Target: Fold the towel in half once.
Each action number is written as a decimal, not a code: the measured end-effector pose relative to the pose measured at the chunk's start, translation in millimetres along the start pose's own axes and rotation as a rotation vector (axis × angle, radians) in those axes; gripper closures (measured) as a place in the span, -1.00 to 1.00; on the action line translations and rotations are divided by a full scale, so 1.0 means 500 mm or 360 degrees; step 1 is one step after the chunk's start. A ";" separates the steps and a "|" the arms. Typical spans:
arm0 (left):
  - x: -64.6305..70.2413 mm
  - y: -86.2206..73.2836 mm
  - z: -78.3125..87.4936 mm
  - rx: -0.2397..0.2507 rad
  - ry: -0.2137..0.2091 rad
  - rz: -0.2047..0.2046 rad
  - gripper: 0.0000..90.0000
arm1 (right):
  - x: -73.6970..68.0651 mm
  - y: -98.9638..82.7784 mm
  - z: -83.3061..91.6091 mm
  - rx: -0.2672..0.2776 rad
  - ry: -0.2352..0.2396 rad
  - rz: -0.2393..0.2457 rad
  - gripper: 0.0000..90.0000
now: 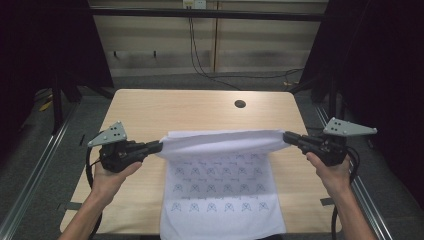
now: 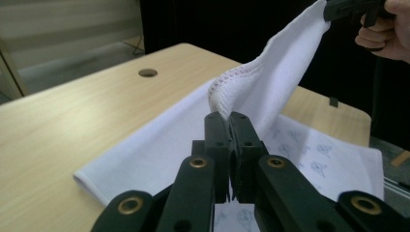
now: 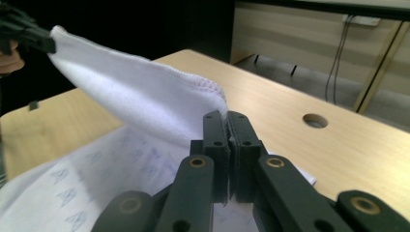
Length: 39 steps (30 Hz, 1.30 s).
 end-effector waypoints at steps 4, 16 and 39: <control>0.027 -0.070 -0.001 -0.0146 -0.0035 -0.0002 0.95 | -0.029 -0.086 0.011 -0.0132 0.0038 -0.0052 0.95; 0.088 -0.256 -0.016 -0.0508 -0.0128 0.0005 0.95 | -0.111 -0.292 0.042 -0.0490 0.0182 -0.0222 0.94; 0.082 -0.265 0.016 -0.0485 -0.0447 0.0052 0.38 | -0.166 -0.300 0.077 -0.0534 0.0327 -0.0165 0.50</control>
Point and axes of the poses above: each handheld gripper's, and its own axes: z roughly backward along the jaws, y roughly out of its top, x roughly to its right, the point moved 6 cm from there along -z, roughly forward along the jaws, and after that the axes turned 4 degrees about x, right-handed, at the moved point
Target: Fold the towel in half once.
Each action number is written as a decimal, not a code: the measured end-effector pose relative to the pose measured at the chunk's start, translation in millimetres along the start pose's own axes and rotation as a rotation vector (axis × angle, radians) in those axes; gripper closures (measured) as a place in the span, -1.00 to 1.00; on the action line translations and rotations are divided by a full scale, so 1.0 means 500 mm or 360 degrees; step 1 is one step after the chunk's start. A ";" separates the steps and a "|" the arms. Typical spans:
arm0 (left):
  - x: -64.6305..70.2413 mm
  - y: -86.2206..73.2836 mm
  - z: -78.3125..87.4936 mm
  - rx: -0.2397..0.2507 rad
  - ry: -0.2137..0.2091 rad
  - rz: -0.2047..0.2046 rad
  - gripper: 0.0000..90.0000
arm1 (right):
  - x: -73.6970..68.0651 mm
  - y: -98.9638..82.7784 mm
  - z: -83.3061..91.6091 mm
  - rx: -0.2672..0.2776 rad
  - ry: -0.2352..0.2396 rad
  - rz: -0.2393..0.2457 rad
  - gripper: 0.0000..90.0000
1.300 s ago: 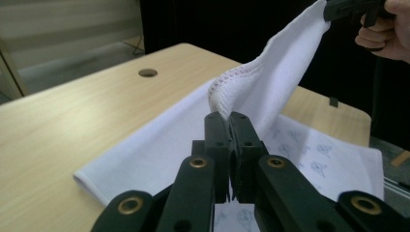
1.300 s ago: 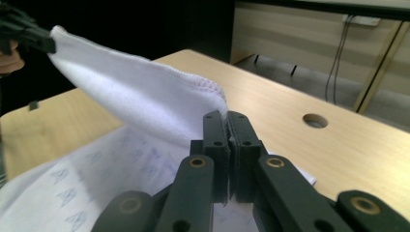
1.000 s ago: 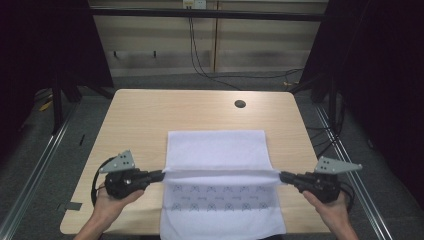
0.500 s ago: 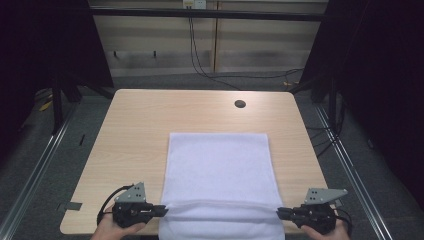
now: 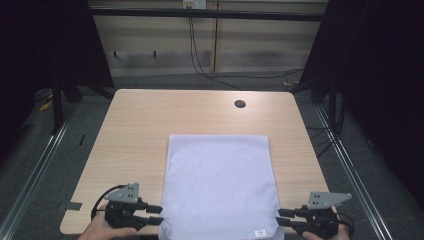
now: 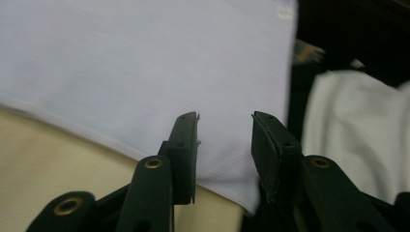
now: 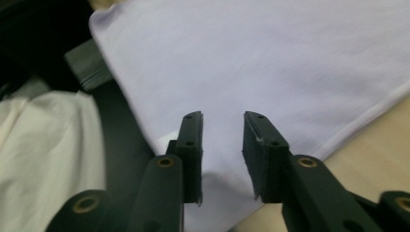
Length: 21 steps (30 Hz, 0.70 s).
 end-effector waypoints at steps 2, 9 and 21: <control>-0.031 0.016 -0.013 0.0038 0.0066 0.0074 0.38 | 0.023 0.013 -0.010 0.0023 -0.0054 0.0005 0.46; -0.150 0.059 -0.072 -0.0023 0.0269 0.0216 0.29 | 0.107 0.062 -0.079 0.0000 -0.0151 -0.0033 0.42; -0.262 0.079 -0.135 -0.0122 0.0490 0.0214 0.50 | 0.222 0.129 -0.218 -0.0105 -0.0272 -0.0082 0.29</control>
Point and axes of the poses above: each handheld gripper's, and its own axes: z roughly backward along the jaws, y roughly out of its top, x roughly to its right, the point moved 6 cm from there along -z, roughly forward along the jaws, and after that the axes turned 4 degrees about x, right-handed, at the moved point
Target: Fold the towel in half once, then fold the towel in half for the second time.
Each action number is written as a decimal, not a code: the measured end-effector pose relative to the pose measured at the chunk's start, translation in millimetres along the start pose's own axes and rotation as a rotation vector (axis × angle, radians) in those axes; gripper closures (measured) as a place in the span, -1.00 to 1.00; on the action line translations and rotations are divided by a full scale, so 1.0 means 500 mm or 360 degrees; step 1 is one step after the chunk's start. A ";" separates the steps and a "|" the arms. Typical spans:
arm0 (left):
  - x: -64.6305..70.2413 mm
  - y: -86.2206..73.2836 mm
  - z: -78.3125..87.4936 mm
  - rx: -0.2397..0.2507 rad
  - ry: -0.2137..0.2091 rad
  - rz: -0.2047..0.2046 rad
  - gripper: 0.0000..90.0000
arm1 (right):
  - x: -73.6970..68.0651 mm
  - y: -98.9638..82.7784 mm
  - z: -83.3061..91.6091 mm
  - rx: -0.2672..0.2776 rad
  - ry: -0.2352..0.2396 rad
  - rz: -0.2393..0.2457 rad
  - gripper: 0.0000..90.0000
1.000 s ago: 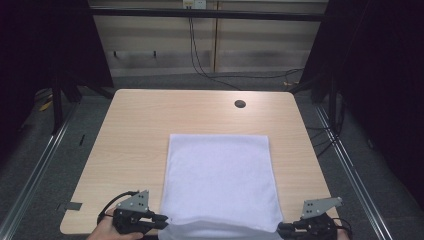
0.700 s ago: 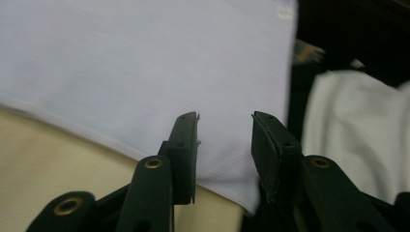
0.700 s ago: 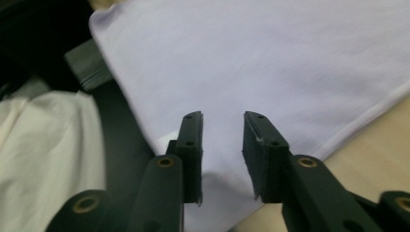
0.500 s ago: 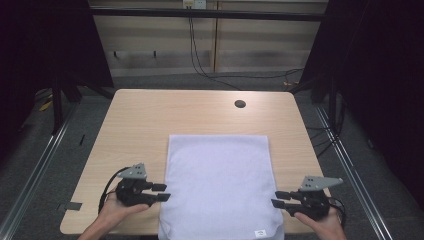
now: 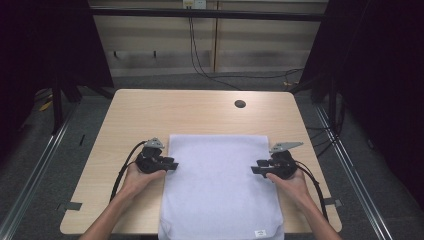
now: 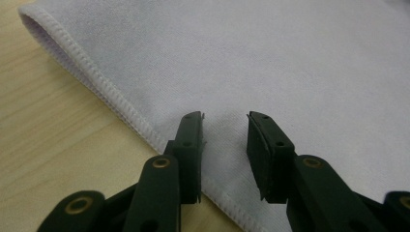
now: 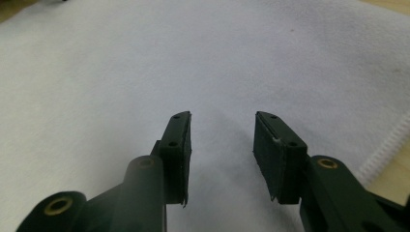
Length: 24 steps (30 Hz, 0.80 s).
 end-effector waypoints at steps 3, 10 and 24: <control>0.005 -0.003 0.002 -0.0014 0.0023 -0.0038 0.54 | 0.006 0.000 -0.026 -0.0048 -0.0052 0.0029 0.27; 0.019 -0.010 0.004 0.0005 0.0006 -0.0045 0.52 | -0.005 -0.016 -0.018 -0.0132 -0.0071 0.0075 0.38; 0.088 -0.057 0.040 -0.0026 -0.0061 -0.0139 0.54 | -0.062 -0.071 0.041 -0.0213 0.0020 0.0101 0.53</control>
Point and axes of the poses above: each handheld gripper's, and its own axes: z roughly backward along the jaws, y roughly out of its top, x roughly to its right, the point moved 6 cm from there along -z, roughly forward along the jaws, and after that the axes turned 4 degrees about x, right-handed, at the moved point
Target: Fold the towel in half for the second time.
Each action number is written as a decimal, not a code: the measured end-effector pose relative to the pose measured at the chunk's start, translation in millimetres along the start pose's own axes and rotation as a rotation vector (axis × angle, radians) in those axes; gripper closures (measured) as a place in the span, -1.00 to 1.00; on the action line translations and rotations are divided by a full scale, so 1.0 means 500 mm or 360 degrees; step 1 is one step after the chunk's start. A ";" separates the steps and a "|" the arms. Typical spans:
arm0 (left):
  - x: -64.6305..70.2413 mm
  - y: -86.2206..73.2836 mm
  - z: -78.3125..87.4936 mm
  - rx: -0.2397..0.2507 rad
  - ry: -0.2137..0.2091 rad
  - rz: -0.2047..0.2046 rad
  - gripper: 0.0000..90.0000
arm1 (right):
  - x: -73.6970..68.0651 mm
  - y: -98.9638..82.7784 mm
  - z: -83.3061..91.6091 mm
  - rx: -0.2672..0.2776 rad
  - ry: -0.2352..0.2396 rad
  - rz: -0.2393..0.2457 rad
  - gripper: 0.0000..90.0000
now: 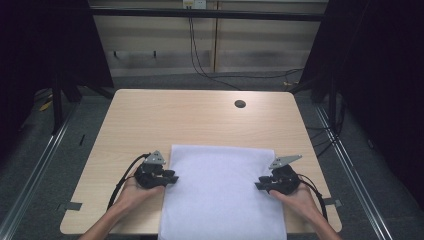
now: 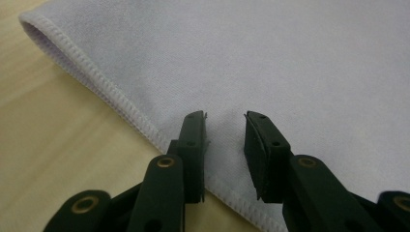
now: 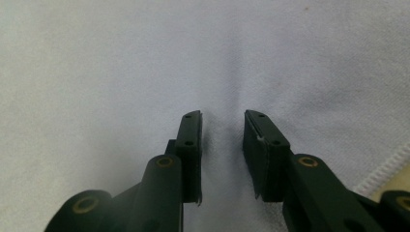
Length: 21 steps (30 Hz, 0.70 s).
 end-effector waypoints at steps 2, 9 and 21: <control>0.018 -0.012 0.011 -0.0015 -0.0028 0.0000 0.54 | -0.011 -0.011 0.010 -0.0024 0.0033 0.0029 0.52; 0.093 -0.050 0.046 -0.0093 -0.0118 -0.0066 0.37 | -0.059 -0.040 0.033 -0.0084 0.0052 0.0083 0.49; 0.000 0.021 0.047 0.0070 0.0002 0.0134 0.20 | 0.041 0.003 0.076 0.0119 -0.0057 -0.0089 0.30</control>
Point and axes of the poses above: each handheld gripper's, and its own axes: z roughly backward along the jaws, y roughly out of its top, x roughly to its right, the point moved 6 cm from there along -z, roughly forward along the jaws, and after that the axes turned 4 degrees about x, right-handed, at the moved point
